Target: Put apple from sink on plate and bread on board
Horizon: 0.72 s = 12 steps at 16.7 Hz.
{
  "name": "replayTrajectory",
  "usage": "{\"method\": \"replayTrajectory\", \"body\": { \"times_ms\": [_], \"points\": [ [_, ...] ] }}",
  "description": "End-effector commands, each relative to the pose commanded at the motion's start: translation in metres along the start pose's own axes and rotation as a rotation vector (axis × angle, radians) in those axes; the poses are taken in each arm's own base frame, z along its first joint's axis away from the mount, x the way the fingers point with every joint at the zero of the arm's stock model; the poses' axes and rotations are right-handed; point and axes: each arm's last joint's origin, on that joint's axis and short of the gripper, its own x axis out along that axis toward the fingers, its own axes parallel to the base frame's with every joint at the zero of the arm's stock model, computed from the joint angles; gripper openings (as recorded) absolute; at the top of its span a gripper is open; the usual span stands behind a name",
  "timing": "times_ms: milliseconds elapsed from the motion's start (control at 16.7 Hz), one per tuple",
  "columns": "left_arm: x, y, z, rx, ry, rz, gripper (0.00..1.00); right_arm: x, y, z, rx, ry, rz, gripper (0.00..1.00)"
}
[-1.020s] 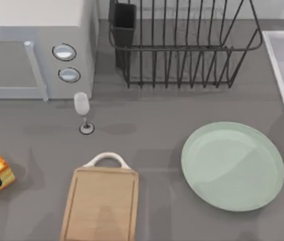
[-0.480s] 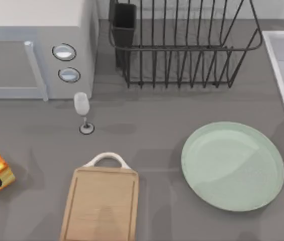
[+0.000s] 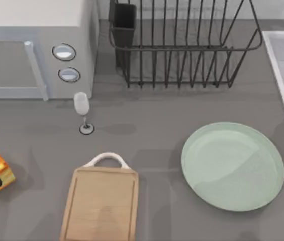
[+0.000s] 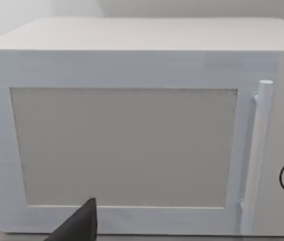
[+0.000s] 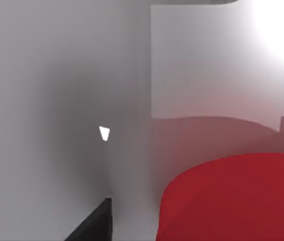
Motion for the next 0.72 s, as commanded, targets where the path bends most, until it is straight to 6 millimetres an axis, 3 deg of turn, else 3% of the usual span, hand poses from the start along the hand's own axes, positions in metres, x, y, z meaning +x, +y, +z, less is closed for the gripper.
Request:
{"method": "replayTrajectory", "body": {
  "times_ms": [300,720],
  "points": [
    [0.0,0.0,0.0,0.0,0.0,0.0,1.0,0.0,0.0,0.0,0.0,0.0,0.0,0.02],
    [0.0,0.0,0.0,0.0,0.0,0.0,1.0,0.0,0.0,0.0,0.0,0.0,0.0,0.0]
  ]
}}
